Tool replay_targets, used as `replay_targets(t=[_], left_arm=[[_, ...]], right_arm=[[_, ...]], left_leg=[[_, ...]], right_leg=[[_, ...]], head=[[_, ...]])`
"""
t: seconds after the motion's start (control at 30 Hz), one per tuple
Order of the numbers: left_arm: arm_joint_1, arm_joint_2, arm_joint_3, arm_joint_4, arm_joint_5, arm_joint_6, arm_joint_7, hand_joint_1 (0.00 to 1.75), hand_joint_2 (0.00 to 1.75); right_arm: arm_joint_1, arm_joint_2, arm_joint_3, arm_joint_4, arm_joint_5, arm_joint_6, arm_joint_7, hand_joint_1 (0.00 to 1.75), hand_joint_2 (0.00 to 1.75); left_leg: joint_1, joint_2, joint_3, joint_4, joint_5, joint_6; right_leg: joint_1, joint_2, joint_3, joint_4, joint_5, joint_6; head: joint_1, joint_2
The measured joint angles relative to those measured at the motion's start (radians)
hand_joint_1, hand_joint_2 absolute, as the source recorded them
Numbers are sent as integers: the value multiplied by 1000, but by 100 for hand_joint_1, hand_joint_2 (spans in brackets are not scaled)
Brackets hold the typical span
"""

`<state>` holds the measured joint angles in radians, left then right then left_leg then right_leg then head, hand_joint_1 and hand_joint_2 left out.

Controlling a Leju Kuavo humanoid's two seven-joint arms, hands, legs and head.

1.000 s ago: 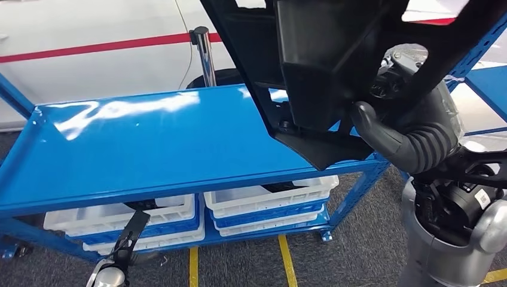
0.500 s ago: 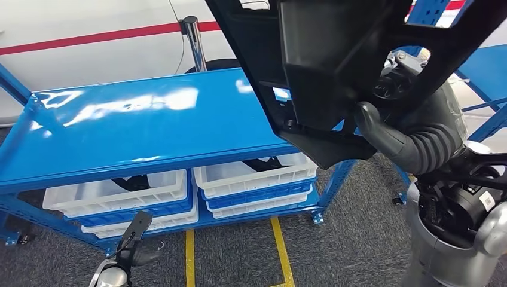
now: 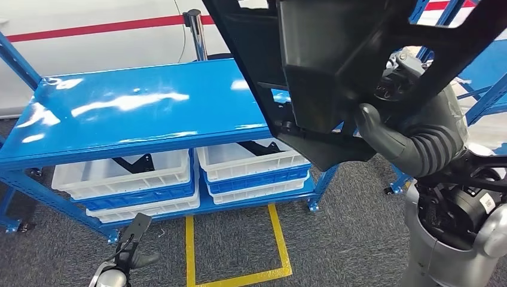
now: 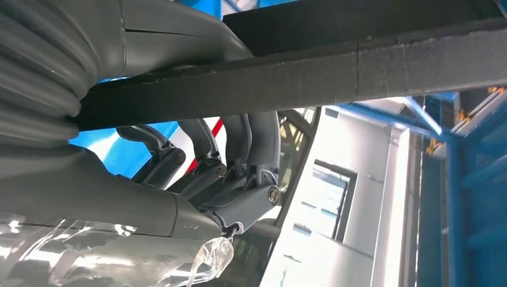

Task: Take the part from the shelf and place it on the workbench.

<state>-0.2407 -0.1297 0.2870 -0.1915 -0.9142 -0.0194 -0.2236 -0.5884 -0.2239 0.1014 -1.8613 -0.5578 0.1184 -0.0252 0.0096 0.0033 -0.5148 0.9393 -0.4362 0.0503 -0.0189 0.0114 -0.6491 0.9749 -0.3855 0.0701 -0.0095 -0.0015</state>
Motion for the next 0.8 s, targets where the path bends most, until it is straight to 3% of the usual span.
replay_targets(t=[0.1, 0.13, 0.17, 0.2, 0.27, 0.33, 0.4, 0.47, 0.5, 0.53, 0.6, 0.63, 0.67, 0.7, 0.77, 0.8], left_arm=[[3, 0, 0, 0, 1, 2, 1, 0, 175], [4, 0, 0, 0, 2, 2, 3, 0, 175], [5, 0, 0, 0, 4, 2, 5, 0, 175], [6, 1, 0, 0, 5, 3, 7, 0, 175], [7, 1, 0, 0, 6, 4, 12, 0, 175], [9, 1, 0, 0, 7, 8, 17, 0, 175], [16, 3, 0, 0, 6, 13, 19, 0, 175], [28, 7, 0, 0, 4, 15, 20, 0, 175], [34, 9, 0, 0, 4, 16, 20, 0, 175], [40, 12, 0, 0, 5, 17, 20, 0, 175], [48, 20, 0, 0, 5, 21, 18, 0, 175], [51, 25, 0, 0, 5, 23, 18, 0, 175], [54, 29, 0, 0, 5, 24, 18, 0, 175], [57, 34, 0, 0, 5, 27, 17, 0, 175], [57, 41, 0, 0, 6, 31, 18, 0, 175], [56, 44, 0, 0, 7, 33, 18, 0, 175]], right_arm=[[2, -2, -1, 0, -3, 0, 4, 175, 175], [2, -2, -1, 0, -4, 1, 5, 175, 175], [2, -2, -1, 0, -6, 2, 5, 175, 175], [1, -2, -1, 0, -7, 3, 5, 175, 175], [-3, -2, -1, 0, -7, 5, 5, 175, 175], [-13, -2, -1, 0, -6, 8, 2, 175, 175], [-20, -2, -1, 0, -3, 14, -3, 175, 175], [-20, -2, 0, 1, 0, 18, -5, 175, 175], [-20, -2, 1, 2, 1, 18, -6, 175, 175], [-20, -1, 1, 3, 2, 18, -9, 175, 175], [-17, -1, 2, 4, 3, 18, -14, 175, 175], [-14, 0, 2, 4, 4, 18, -17, 175, 175], [-11, 0, 2, 5, 5, 18, -20, 175, 175], [-7, 0, 2, 5, 7, 18, -24, 175, 175], [-2, 0, 1, 7, 10, 18, -35, 175, 175], [-1, 1, 1, 8, 12, 18, -41, 175, 175]], left_leg=[[-5, 3, -34, 0, 31, 18], [-8, 4, -46, 1, 41, 19], [-10, 4, -59, 2, 51, 20], [-13, 5, -73, 4, 61, 20], [-15, 4, -97, 7, 80, 18], [-18, 4, -113, 8, 98, 10], [-17, 5, -124, 2, 122, -1], [-14, 3, -138, 2, 124, -12], [-13, 2, -150, 24, 96, -18], [-11, 1, -166, 68, 49, -24], [-3, 1, -201, 206, -56, -36], [0, 1, -210, 270, -82, -42], [4, 1, -207, 309, -81, -47], [8, 1, -190, 315, -59, -51], [15, 0, -109, 225, -6, -61], [16, -3, -56, 148, -4, -64]], right_leg=[[-1, -3, -54, 193, -147, 9], [-1, -3, -65, 254, -168, 10], [-1, -3, -61, 287, -165, 9], [-1, -3, -40, 283, -143, 7], [2, -4, 49, 179, -93, -2], [9, -6, 150, 27, -92, -13], [19, -7, 185, -49, -98, -22], [15, -10, 169, -56, -78, -34], [12, -12, 159, -59, -67, -41], [8, -14, 147, -61, -55, -48], [8, -16, 120, -60, -33, -54], [7, -16, 106, -59, -22, -54], [6, -16, 92, -58, -11, -52], [4, -15, 77, -57, 0, -48], [-1, -14, 45, -47, 18, -37], [-3, -13, 31, -40, 25, -30]], head=[[4, 0], [4, 0], [4, 0], [4, 0], [4, 0], [4, 0], [4, 0], [3, 0], [3, 0], [2, 0], [1, 0], [1, 0], [1, 0], [1, 0], [1, 0], [1, 0]])
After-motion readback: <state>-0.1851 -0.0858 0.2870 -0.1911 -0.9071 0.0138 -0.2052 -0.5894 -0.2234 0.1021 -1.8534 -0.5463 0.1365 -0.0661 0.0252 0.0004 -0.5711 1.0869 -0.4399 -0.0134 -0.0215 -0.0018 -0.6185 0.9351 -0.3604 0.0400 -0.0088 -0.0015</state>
